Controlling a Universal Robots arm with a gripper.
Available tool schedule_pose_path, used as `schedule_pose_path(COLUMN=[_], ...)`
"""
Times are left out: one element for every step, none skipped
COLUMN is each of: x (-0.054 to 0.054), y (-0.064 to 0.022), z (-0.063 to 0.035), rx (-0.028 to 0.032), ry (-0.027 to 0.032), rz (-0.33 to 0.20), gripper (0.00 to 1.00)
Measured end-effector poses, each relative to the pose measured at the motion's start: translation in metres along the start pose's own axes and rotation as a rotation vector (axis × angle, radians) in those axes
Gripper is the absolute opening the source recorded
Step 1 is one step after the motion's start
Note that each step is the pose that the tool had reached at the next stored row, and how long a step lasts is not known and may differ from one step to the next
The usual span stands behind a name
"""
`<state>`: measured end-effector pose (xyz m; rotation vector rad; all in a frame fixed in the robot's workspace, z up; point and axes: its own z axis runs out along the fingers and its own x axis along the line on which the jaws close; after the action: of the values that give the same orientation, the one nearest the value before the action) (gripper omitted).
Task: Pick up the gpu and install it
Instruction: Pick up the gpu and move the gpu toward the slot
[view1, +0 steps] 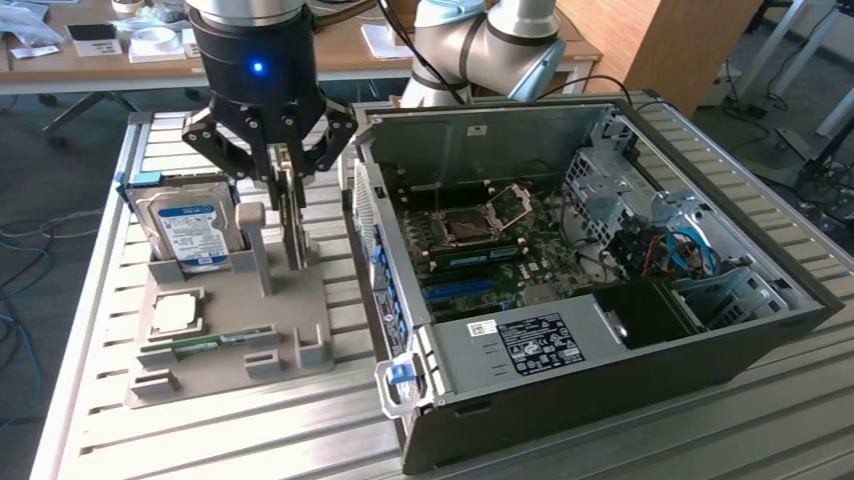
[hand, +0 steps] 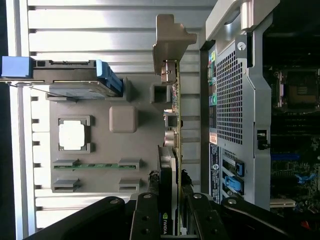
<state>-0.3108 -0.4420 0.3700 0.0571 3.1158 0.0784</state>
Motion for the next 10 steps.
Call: schedule_pose_path(x=[0.0,0.0,0.0,0.0,-0.0001,-0.0001,-0.0001,-0.0001,-0.0002,-0.0002], y=[0.0,0.0,0.0,0.0001,0.0002,0.0002,0.0003,0.0003,0.0004,0.0005], z=[0.0,-0.0001,-0.0008,-0.0015,-0.0023,-0.0033,-0.0045,-0.0061,-0.0077,-0.0091], rx=[0.0,-0.0001,0.0002,0.0002,0.0001,0.0,0.0001,0.0,0.0,0.0], ry=[0.0,0.0,0.0003,0.0003,0.0002,0.0001,0.0001,0.0001,0.0001,0.0], rz=[0.0,0.0,0.0,0.0,0.0,0.0,0.0,0.0,0.0,0.0], gripper=[0.27,0.27,0.27,0.27,0.27,0.27,0.27,0.27,0.27,0.27])
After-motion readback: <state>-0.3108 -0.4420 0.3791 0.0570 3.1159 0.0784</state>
